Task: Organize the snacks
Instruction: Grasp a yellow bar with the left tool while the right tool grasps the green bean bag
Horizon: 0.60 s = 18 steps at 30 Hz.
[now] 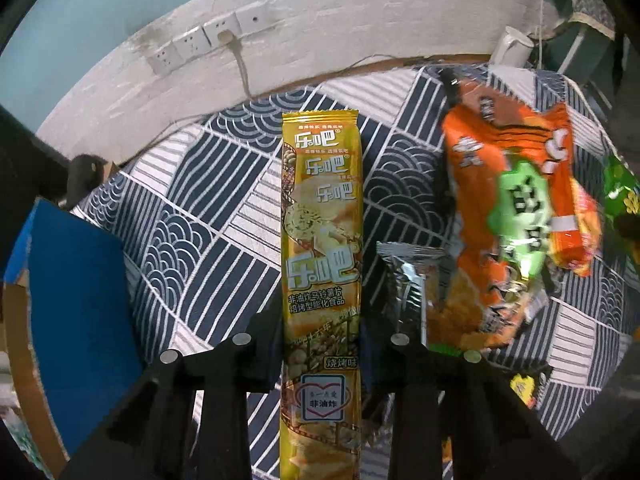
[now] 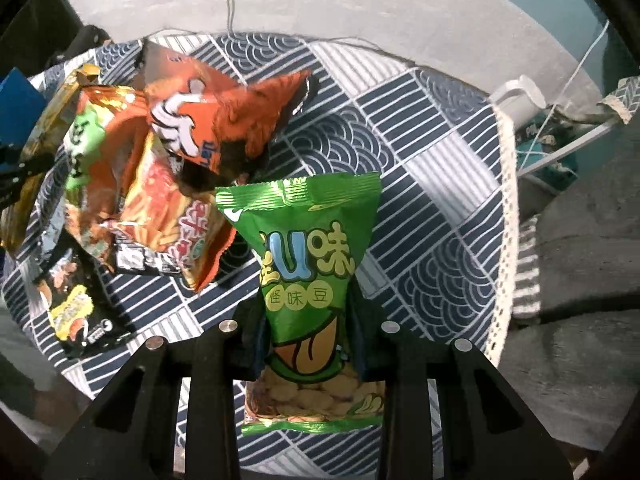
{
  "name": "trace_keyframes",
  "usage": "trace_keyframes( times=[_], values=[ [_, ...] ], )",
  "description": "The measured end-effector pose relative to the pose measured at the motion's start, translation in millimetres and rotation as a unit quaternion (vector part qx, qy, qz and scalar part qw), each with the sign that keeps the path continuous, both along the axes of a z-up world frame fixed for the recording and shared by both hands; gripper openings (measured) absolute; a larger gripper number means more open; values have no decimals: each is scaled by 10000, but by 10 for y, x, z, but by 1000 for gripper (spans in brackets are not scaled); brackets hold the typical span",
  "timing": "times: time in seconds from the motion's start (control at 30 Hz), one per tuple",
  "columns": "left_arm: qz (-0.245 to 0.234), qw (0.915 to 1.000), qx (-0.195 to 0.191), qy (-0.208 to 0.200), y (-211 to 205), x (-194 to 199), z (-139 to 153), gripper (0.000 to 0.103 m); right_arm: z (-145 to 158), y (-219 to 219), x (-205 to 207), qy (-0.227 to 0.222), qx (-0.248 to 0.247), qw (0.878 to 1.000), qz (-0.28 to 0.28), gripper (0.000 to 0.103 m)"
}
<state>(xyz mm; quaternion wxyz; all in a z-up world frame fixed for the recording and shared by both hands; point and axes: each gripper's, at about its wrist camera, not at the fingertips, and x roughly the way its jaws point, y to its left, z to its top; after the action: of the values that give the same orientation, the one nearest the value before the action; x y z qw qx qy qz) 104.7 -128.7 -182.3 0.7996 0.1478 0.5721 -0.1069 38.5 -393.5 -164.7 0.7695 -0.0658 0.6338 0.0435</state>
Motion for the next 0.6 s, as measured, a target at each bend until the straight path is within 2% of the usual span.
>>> trace_keyframes(
  times=[0.13, 0.43, 0.6],
  values=[
    [-56, 9999, -29, -101, -13, -144, 182, 31, 210, -5, -45, -172, 23, 9998, 85, 30],
    [-189, 9989, -239, -345, 59, -405, 616, 31, 640, 373, -117, -565, 114, 9978, 339, 30],
    [-199, 9984, -239, -479, 136, -541, 776, 31, 780, 445, -146, -712, 146, 9965, 413, 30]
  ],
)
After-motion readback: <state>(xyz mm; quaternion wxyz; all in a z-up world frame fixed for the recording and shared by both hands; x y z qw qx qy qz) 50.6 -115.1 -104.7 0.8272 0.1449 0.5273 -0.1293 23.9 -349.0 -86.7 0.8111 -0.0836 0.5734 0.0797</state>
